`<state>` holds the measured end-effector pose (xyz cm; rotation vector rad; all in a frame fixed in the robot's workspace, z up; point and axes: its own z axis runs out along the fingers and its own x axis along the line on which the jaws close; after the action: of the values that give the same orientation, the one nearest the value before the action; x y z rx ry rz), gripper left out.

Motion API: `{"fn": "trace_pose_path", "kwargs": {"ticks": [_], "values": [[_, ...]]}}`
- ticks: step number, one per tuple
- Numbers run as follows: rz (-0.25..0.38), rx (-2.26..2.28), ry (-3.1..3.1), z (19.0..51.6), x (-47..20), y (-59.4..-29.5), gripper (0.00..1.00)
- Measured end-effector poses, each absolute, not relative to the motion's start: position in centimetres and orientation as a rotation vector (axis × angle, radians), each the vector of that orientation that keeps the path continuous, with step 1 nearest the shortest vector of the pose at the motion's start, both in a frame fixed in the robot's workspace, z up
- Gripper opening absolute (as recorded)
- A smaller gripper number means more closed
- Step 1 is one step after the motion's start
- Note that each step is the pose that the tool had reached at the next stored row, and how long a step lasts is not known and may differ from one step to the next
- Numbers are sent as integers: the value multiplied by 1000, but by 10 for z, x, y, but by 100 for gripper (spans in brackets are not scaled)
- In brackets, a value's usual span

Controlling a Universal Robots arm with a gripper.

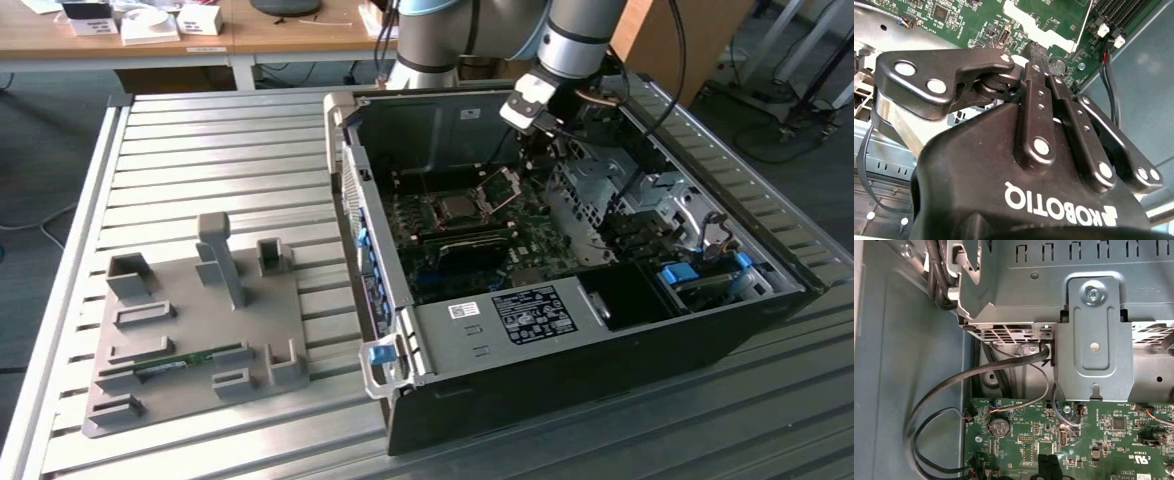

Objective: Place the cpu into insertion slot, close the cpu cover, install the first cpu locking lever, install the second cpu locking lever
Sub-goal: 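Close the cpu cover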

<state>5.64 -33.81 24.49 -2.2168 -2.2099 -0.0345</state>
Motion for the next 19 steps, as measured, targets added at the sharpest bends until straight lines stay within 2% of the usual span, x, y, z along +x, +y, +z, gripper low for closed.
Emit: {"fn": "trace_pose_path", "kwargs": {"ticks": [19], "values": [[-33, -2216, -2209, 246, 61, -338, 11]]}}
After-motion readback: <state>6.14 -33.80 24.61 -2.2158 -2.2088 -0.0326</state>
